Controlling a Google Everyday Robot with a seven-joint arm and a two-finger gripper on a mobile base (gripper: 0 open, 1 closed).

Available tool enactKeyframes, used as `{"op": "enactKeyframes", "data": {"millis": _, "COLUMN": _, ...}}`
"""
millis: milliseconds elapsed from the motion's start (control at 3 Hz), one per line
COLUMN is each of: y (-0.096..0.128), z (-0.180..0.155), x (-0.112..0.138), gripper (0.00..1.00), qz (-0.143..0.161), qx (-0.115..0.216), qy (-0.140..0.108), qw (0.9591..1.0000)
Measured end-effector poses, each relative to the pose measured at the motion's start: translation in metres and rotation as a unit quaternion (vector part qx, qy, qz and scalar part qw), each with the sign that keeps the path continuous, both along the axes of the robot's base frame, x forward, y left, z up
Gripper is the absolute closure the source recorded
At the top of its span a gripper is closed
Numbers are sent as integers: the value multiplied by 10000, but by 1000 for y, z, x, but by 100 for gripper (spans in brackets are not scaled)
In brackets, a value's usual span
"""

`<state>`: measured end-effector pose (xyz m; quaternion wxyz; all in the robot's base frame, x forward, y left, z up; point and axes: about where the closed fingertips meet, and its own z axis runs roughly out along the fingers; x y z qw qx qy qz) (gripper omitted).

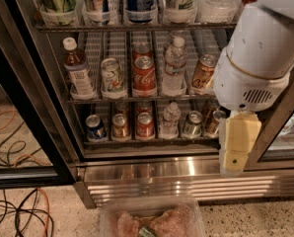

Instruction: Pick orange can from middle shelf of fridge

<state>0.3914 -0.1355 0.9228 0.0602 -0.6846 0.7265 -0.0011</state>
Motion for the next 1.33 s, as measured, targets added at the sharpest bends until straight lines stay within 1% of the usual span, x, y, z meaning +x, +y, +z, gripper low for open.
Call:
{"op": "enactKeyframes", "data": {"millis": 333, "y": 1, "z": 0, "x": -3, "gripper": 0, "qz": -19, "qx": 4, "qy": 4, "qw": 10000}}
{"op": "enactKeyframes", "data": {"millis": 1000, "y": 4, "z": -11, "x": -4, "gripper": 0, "qz": -91, "qx": -47, "qy": 106, "qw": 9999}}
{"op": "enactKeyframes", "data": {"millis": 1333, "y": 7, "z": -22, "x": -10, "gripper": 0, "qz": -97, "qx": -134, "qy": 223, "qw": 9996}}
